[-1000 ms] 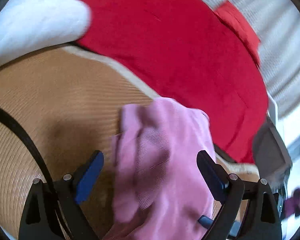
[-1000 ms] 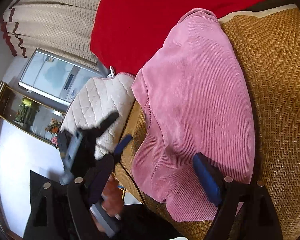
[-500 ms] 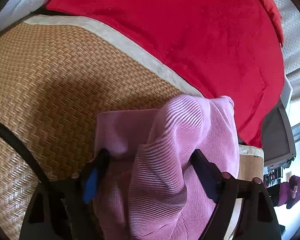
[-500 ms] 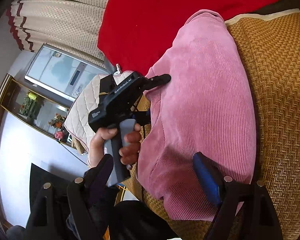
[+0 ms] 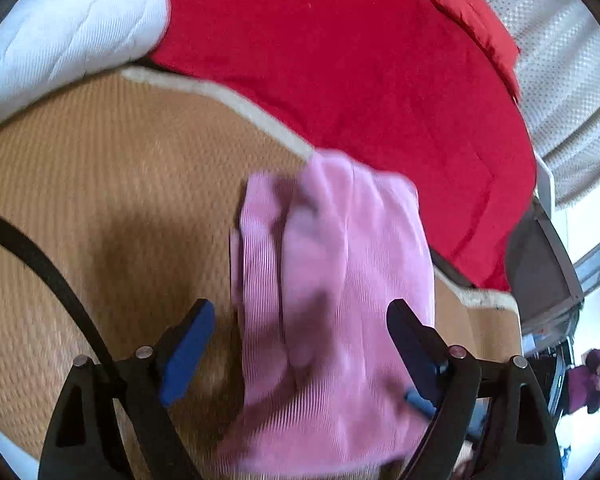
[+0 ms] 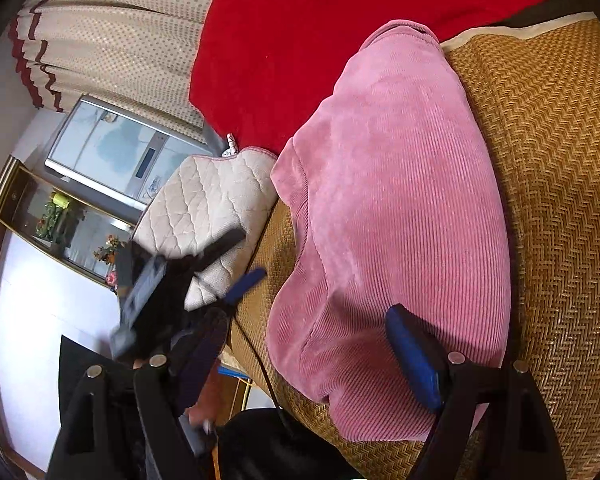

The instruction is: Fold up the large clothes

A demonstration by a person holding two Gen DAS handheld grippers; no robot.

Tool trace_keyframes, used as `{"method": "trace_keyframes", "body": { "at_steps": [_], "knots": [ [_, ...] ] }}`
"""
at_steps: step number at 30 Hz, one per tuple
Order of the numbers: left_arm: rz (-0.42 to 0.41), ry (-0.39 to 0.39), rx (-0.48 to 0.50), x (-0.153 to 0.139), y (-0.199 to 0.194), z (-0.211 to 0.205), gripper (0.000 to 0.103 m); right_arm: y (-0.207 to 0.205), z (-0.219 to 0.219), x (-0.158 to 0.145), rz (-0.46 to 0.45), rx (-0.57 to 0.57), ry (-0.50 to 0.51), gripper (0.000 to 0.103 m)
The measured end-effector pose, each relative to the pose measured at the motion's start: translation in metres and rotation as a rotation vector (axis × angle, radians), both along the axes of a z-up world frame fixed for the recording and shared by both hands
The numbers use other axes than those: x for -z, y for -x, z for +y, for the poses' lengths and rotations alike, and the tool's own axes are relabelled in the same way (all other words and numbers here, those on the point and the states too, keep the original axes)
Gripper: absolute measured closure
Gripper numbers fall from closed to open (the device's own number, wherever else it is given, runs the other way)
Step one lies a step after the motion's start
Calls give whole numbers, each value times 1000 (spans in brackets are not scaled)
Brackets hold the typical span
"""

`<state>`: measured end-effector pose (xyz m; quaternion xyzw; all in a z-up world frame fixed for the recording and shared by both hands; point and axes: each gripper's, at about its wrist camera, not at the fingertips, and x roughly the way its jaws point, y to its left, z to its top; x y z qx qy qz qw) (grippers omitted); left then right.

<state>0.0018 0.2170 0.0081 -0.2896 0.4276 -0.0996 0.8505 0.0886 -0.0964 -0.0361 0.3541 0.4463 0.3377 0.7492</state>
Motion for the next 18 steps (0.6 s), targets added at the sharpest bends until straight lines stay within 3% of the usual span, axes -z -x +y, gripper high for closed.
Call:
{"method": "trace_keyframes", "body": {
  "at_steps": [4, 6, 9, 18],
  "knots": [
    [62, 0, 50, 25, 14, -9, 15, 0, 0, 1, 10, 7, -8, 19],
    [128, -50, 105, 41, 12, -16, 15, 0, -1, 1, 15, 8, -10, 19],
    [93, -155, 128, 42, 13, -24, 13, -1, 0, 2, 22, 8, -10, 19],
    [-19, -137, 33, 4, 22, -4, 14, 0, -5, 4, 23, 19, -39, 19]
  ]
}}
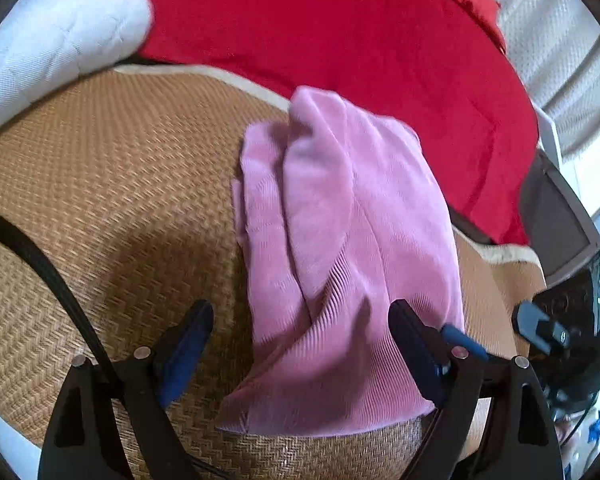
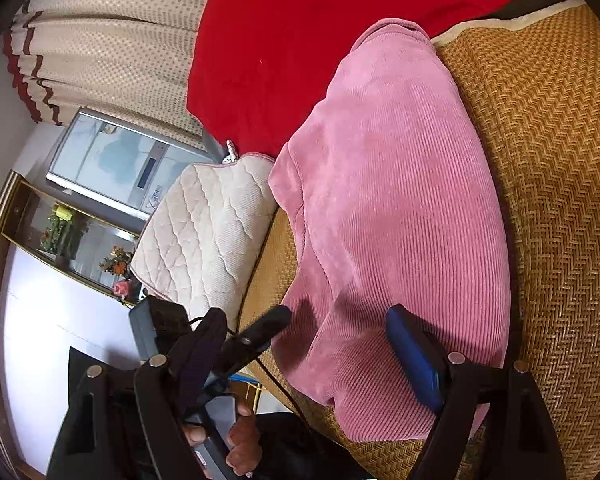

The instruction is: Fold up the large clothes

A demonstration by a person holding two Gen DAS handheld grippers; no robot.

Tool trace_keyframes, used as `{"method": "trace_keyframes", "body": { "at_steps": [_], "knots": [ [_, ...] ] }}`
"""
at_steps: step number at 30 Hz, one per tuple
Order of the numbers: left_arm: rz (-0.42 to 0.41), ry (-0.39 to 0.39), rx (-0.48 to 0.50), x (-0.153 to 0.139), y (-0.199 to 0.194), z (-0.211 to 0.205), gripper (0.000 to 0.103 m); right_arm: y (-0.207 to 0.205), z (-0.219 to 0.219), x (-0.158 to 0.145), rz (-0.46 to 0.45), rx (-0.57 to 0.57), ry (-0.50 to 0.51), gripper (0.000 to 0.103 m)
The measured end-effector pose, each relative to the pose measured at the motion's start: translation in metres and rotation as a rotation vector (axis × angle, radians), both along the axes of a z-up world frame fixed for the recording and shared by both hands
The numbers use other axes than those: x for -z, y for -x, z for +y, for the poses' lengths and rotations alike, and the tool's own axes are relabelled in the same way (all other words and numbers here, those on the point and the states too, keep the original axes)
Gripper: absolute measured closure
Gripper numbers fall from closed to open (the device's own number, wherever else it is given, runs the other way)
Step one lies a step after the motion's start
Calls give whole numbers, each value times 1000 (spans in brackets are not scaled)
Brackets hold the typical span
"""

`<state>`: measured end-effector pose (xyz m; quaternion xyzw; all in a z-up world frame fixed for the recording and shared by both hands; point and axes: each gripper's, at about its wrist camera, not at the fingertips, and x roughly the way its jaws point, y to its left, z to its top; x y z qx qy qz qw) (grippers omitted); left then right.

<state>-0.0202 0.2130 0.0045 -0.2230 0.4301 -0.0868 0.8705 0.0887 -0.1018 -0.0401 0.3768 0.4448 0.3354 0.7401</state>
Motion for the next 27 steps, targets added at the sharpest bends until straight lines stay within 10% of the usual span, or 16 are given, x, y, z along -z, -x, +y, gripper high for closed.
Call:
{"method": "trace_keyframes", "body": {
  "at_steps": [27],
  "knots": [
    [-31, -22, -23, 21, -14, 3, 14, 17, -4, -31, -51, 20, 70, 6]
  ]
}}
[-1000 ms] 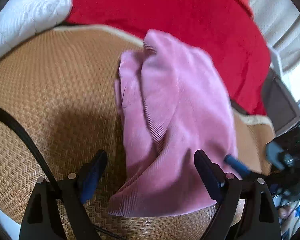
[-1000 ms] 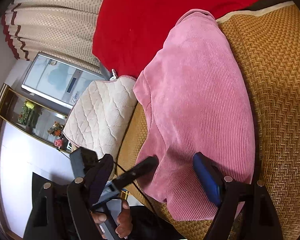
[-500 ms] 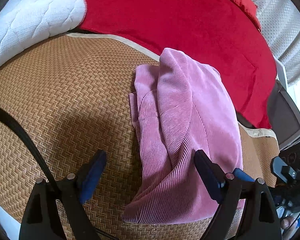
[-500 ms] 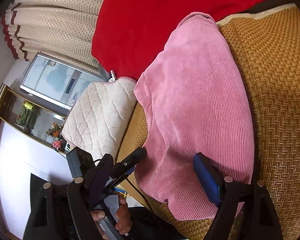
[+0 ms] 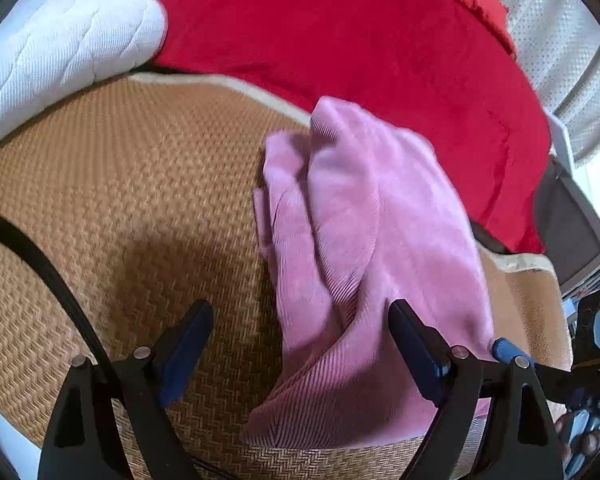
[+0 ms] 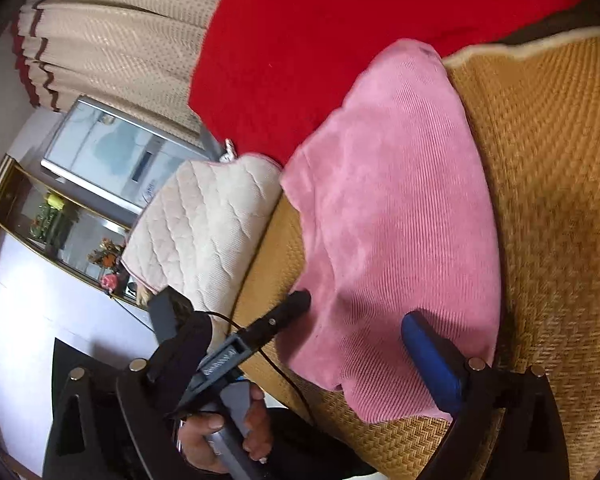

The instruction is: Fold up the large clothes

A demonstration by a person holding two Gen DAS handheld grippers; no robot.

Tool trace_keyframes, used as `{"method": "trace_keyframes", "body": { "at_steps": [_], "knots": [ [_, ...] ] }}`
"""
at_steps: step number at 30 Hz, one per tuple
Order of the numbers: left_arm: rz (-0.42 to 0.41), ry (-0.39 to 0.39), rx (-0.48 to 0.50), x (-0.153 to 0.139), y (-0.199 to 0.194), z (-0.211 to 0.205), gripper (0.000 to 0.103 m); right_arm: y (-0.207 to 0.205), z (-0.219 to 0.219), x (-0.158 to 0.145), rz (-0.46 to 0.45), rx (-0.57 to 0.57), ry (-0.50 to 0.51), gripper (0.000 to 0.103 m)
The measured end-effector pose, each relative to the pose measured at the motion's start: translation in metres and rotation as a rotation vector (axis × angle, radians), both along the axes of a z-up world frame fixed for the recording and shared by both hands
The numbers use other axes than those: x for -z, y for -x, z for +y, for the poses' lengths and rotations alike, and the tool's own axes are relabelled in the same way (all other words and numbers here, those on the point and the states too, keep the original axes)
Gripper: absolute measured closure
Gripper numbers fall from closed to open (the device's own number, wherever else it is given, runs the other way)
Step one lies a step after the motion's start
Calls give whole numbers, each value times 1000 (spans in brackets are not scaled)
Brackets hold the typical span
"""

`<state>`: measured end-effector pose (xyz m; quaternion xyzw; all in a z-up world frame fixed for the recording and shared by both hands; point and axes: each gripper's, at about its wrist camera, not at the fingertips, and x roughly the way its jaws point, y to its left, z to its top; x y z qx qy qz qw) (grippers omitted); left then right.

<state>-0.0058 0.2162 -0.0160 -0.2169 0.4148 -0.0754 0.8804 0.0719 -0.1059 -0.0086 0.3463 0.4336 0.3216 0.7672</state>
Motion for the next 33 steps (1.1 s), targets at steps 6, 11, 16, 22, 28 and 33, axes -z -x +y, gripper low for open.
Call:
{"method": "trace_keyframes", "body": {
  "at_steps": [6, 11, 16, 22, 28, 33],
  "knots": [
    [-23, 80, 62, -18, -38, 8, 7, -19, -43, 1, 13, 112, 37, 5],
    [83, 47, 116, 13, -61, -5, 7, -61, -42, 35, 113, 76, 75, 5],
    [123, 65, 159, 34, -69, -20, 7, -85, -23, 55, 179, -5, 87, 0],
    [80, 12, 232, 35, -68, -51, 44, -88, 8, 36, 116, -99, 325, 40],
    [-37, 8, 255, -1, -50, -78, 64, -62, 17, -11, -25, -112, 410, 53],
    [-168, 3, 287, -43, -45, -132, 65, -41, -21, -64, -163, -53, 413, 53]
  ]
}}
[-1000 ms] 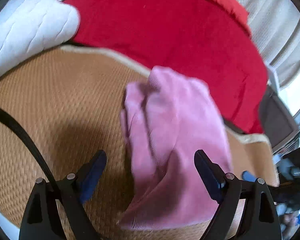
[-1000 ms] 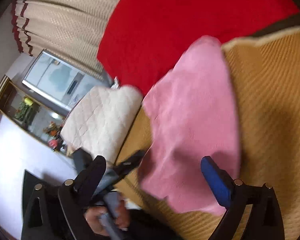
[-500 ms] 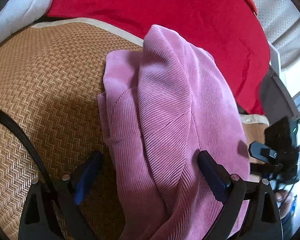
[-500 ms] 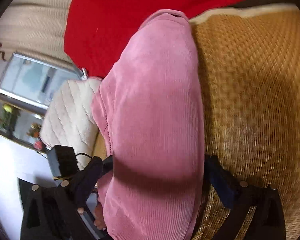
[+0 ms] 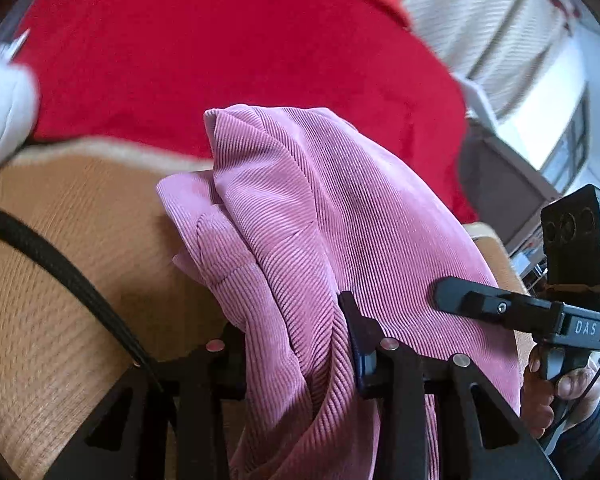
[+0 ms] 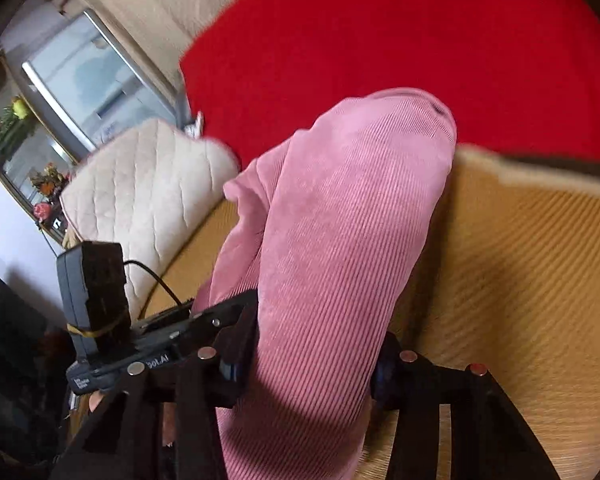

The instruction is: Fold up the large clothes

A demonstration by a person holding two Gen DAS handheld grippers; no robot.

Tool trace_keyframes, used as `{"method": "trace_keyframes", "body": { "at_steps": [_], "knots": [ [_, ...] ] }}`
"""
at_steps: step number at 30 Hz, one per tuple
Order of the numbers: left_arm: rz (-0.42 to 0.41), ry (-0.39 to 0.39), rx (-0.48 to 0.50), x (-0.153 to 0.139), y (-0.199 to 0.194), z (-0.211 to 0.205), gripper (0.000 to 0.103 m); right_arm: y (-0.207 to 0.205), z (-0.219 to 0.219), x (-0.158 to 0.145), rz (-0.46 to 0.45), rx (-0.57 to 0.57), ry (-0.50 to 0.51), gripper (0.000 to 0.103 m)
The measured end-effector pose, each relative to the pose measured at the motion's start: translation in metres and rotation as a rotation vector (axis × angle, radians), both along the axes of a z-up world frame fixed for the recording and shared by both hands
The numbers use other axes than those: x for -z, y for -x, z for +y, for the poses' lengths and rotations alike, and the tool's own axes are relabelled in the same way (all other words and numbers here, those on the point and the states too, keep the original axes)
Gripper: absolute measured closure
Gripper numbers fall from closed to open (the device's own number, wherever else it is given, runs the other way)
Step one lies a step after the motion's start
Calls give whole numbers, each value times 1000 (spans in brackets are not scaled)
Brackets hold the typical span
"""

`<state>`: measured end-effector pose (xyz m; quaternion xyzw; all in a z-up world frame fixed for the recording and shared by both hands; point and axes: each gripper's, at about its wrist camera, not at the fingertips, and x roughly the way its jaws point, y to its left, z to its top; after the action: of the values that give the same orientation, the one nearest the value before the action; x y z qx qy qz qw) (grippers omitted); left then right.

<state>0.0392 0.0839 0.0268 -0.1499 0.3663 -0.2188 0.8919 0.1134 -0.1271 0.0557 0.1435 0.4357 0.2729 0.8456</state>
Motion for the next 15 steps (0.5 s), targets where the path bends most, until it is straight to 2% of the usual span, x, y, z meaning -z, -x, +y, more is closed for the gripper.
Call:
{"method": "trace_keyframes", "body": {
  "at_steps": [3, 5, 6, 7, 8, 9, 10, 11, 12, 13, 15],
  "knots": [
    [-24, -17, 11, -10, -16, -33, 64, -1, -34, -15, -30, 43, -21, 53],
    [16, -36, 8, -8, -32, -47, 58, -8, -58, -10, -24, 68, -41, 50],
    [66, -64, 1, 9, -52, -57, 52, -13, -64, -3, -2, 86, -55, 47],
    [119, -98, -3, 23, -64, -64, 51, -19, -77, 11, 41, 129, -76, 41],
    [194, -146, -10, 42, -76, -71, 45, -24, -91, 33, 94, 202, -74, 39],
    [220, -142, -22, 57, -82, -73, 29, -26, -98, 48, 129, 235, -47, 39],
    [207, -108, -36, 59, -81, -70, 25, -26, -103, 65, 175, 263, -8, 38],
    [204, -83, -40, 58, -80, -67, 25, -20, -108, 74, 180, 291, -14, 38],
    [205, -81, -49, 53, -78, -66, 25, -14, -114, 74, 158, 303, -64, 38],
    [195, -88, -59, 49, -73, -56, 26, -7, -120, 71, 142, 315, -97, 38],
    [154, -96, -71, 33, -59, -45, 27, 8, -124, 47, 54, 359, -98, 38]
  ]
}}
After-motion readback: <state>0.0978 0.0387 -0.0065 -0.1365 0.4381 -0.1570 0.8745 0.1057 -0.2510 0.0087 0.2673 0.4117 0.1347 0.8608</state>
